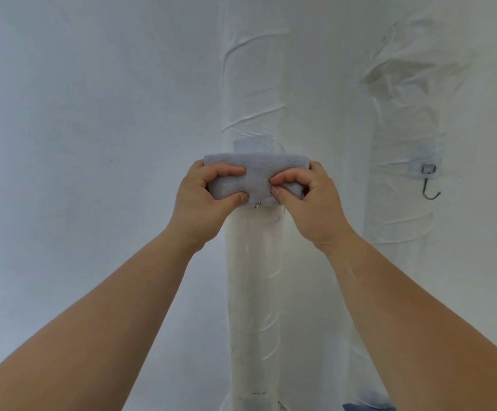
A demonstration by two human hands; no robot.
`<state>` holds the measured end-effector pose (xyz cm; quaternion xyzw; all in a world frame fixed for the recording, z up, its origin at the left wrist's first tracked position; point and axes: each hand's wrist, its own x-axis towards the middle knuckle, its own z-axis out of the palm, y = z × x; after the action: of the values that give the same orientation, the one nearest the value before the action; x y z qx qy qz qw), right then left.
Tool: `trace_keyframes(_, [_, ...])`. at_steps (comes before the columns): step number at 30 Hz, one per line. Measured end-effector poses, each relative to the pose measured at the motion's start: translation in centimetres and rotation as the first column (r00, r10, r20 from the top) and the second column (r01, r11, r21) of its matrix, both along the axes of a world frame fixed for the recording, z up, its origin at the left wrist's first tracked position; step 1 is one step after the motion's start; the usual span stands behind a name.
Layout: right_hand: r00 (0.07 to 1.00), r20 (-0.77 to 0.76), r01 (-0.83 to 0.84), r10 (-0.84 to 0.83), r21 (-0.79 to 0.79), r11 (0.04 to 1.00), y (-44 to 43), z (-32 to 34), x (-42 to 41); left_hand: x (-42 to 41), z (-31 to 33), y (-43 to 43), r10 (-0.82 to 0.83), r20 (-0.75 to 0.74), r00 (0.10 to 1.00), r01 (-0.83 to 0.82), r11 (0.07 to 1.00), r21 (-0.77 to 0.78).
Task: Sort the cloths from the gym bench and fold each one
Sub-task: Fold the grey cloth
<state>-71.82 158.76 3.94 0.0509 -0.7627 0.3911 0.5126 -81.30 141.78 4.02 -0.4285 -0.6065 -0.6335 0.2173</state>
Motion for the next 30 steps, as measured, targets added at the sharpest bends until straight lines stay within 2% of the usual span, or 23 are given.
trace_keyframes(9, [0.996,0.065,-0.056,0.060,-0.062,0.997,-0.4,-1.2,0.5,-0.3,-1.5,-0.1,-0.062,0.087,0.994,0.059,0.998,0.028])
trace_keyframes(11, [0.998,0.066,0.003,-0.002,-0.022,1.000,-0.5,-1.1,0.5,-0.3,-1.2,0.0,0.010,0.017,1.000,-0.010,1.000,0.001])
trace_keyframes(13, [0.993,0.043,0.105,-0.106,0.037,0.994,-0.9,-1.3,0.5,-0.2,-1.2,-0.1,0.170,-0.163,0.972,-0.173,0.985,-0.008])
trace_keyframes(14, [0.980,0.001,0.199,-0.200,0.096,0.975,-1.0,-1.6,0.4,-0.2,-1.2,-0.1,0.279,-0.277,0.920,-0.287,0.958,0.012])
trace_keyframes(15, [0.950,-0.069,0.312,-0.304,0.170,0.935,-1.0,-1.8,0.3,-0.3,-1.2,0.0,0.389,-0.400,0.830,-0.403,0.914,0.052])
trace_keyframes(17, [0.869,-0.225,0.494,-0.441,0.323,0.807,-0.9,-2.2,0.0,-0.8,-1.5,0.6,0.526,-0.631,0.570,-0.561,0.810,0.169])
trace_keyframes(18, [0.837,-0.279,0.546,-0.470,0.400,0.736,-0.8,-2.3,-0.3,-1.1,-1.8,1.1,0.540,-0.708,0.455,-0.597,0.775,0.207])
trace_keyframes(19, [0.816,-0.306,0.577,-0.489,0.479,0.662,-0.5,-2.4,-0.6,-1.4,-2.2,1.4,0.527,-0.760,0.381,-0.619,0.756,0.214])
trace_keyframes(20, [0.803,-0.313,0.589,-0.506,0.546,0.597,-0.4,-2.6,-0.8,-1.7,-2.7,1.7,0.507,-0.789,0.348,-0.636,0.745,0.198])
trace_keyframes(22, [0.799,-0.287,0.578,-0.529,0.608,0.544,0.2,-2.9,-1.2,-2.1,-3.7,2.0,0.474,-0.799,0.371,-0.666,0.735,0.127])
trace_keyframes(26, [0.831,-0.205,0.518,-0.517,0.625,0.584,1.2,-2.9,-1.9,-2.8,-4.3,2.3,0.434,-0.769,0.469,-0.684,0.729,-0.006])
trace_keyframes(30, [0.864,-0.186,0.469,-0.467,0.636,0.613,2.2,-2.9,-2.7,-4.4,-4.4,2.9,0.422,-0.773,0.474,-0.658,0.753,0.008])
